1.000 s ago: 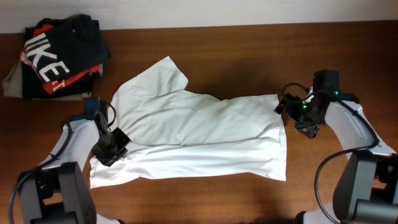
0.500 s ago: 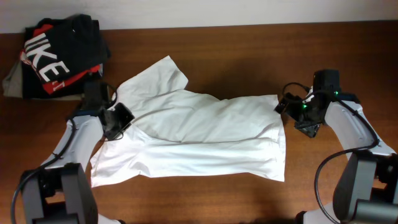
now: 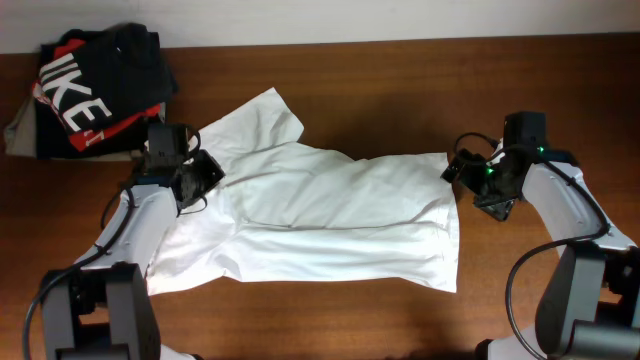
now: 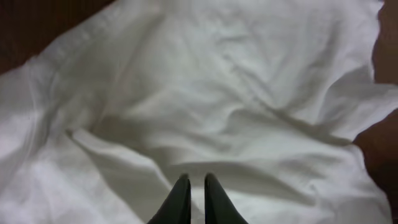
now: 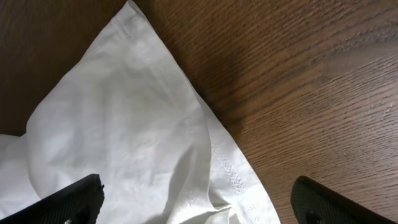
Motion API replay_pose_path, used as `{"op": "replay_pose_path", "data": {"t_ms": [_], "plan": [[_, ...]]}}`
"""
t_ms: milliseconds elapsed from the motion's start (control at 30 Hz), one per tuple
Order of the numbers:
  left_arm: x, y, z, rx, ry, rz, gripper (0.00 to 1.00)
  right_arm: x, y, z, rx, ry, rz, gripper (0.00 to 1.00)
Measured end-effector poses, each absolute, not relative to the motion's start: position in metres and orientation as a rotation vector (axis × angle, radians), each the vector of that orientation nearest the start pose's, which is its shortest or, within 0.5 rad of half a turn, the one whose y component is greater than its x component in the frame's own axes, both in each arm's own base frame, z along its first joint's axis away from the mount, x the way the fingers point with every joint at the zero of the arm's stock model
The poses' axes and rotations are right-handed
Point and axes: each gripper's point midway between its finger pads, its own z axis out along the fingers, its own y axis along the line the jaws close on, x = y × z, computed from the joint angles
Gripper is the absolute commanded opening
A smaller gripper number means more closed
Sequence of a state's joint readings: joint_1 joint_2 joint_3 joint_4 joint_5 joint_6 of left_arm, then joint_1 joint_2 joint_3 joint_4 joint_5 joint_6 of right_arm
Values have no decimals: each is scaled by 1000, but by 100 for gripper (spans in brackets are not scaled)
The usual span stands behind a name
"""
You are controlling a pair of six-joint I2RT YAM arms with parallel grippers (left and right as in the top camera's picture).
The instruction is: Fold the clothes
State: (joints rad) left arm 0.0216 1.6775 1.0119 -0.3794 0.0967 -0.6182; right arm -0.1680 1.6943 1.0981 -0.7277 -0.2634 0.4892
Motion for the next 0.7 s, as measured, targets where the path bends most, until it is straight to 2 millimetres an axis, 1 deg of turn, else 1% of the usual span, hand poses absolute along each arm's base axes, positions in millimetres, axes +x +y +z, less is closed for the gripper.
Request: {"op": "replay_pose_path", "data": {"t_ms": [33,67,100,133,167,200,233,267,300,367,400,433,467,533,567,600,667,700], "plan": [[404,-8,62,-794,2510,-336,67,350,-14,55,895,2768,438,100],[411,-8,66,-759,2483,-340,75,350,-14,55,889,2769,437,100],[413,-8,67,-737,2482,-336,78,350,-14,55,890,2769,438,100],[413,-8,68,-703,2489,-327,84,350,-14,55,889,2770,437,100],[416,-8,74,-653,2498,-312,87,350,-15,55,889,2769,433,100],[419,-8,84,-607,2518,-295,87,350,-15,55,889,2769,425,100],[426,-7,101,-561,2520,-282,87,350,-16,54,890,2768,420,100],[434,-7,124,-504,2519,-265,87,350,-16,54,889,2767,419,99],[432,-7,138,-479,2547,-250,87,350,-17,54,892,2768,416,99],[418,-6,162,-447,2626,-224,87,350,-17,54,891,2768,416,99],[404,-7,163,-448,2691,-210,87,350,-17,54,891,2769,416,99],[393,-7,159,-454,2739,-202,83,350,-17,54,890,2767,416,99],[372,-7,151,-469,2828,-188,57,350,-17,54,891,2768,416,99],[350,-8,143,-485,2922,-171,35,350,-16,54,891,2769,416,99],[341,-8,135,-500,2956,-163,25,350,-17,54,891,2769,416,99],[335,-8,125,-512,2978,-159,20,350,-17,54,891,2769,416,99],[322,-9,89,-539,3019,-157,20,350,-16,54,892,2771,416,99],[318,-9,70,-541,3020,-162,19,350,-17,54,890,2768,416,99]]}}
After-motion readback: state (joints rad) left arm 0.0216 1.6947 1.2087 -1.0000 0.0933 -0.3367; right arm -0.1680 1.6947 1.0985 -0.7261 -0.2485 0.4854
